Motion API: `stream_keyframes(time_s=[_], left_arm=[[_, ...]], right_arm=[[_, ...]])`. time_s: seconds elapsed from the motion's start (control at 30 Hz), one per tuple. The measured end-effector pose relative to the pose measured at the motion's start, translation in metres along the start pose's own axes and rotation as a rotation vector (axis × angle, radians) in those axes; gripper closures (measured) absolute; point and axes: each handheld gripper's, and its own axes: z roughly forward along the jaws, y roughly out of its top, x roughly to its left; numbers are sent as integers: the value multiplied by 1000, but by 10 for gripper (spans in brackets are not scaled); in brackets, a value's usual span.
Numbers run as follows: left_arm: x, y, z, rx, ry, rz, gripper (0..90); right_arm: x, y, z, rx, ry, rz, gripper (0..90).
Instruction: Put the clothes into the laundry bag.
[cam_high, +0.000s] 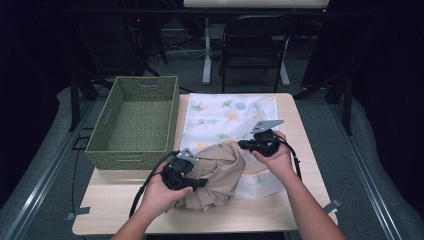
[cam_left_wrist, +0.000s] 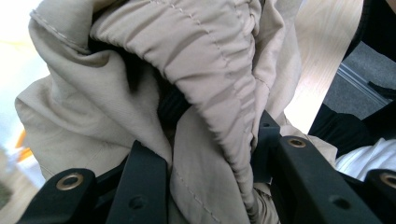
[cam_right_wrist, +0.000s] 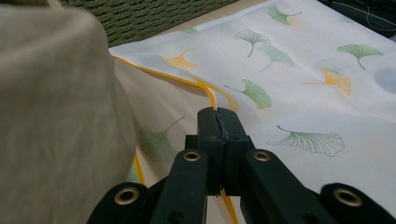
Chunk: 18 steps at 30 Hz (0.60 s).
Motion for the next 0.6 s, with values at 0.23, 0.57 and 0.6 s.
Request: stream_keyframes(time_s=[0.23, 0.57, 0.6], left_arm=[[-6, 4, 23, 22, -24, 17, 669], [-2, -1, 51, 49, -22, 3, 669], [-2, -1, 51, 49, -22, 3, 669]], right_arm=[[2, 1, 0, -13, 2, 4, 897], [3, 2, -1, -23, 5, 1, 897], [3, 2, -1, -23, 5, 1, 897]])
